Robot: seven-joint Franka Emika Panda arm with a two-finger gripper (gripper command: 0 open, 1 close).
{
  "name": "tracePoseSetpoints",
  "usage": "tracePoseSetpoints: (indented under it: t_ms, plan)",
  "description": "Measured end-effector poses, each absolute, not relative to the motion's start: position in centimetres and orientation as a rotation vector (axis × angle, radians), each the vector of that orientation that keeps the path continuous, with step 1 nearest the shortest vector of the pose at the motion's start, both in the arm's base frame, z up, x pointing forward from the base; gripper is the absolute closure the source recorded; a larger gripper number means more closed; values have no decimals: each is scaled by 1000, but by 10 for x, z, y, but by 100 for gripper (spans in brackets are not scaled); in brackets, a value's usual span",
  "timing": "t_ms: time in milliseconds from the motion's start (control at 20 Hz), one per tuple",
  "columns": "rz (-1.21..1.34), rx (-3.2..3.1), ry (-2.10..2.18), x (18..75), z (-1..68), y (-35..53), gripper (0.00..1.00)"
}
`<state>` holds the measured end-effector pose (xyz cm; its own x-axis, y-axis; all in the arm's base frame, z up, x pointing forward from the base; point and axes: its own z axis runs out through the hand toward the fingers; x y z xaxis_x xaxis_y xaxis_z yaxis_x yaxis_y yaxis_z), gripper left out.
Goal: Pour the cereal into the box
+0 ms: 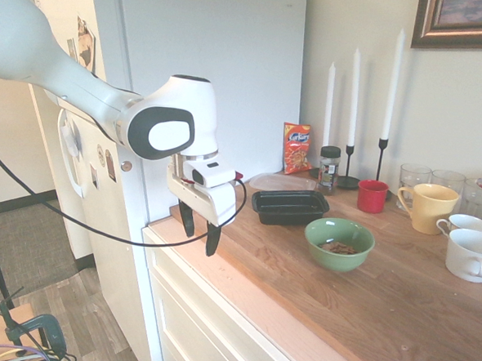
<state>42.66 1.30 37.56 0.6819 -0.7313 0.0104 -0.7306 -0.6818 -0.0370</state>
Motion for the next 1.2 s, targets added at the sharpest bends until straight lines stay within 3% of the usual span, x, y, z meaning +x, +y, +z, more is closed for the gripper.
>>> tracePoseSetpoints:
  t_ms: [200, 600, 1200]
  plan:
    - [-71, -2851, 1241, 435, 386, 9, 0]
    - [-190, -2776, 1379, 507, 445, -63, 0]
    - [-74, -2636, 1530, 601, 411, -210, 0]
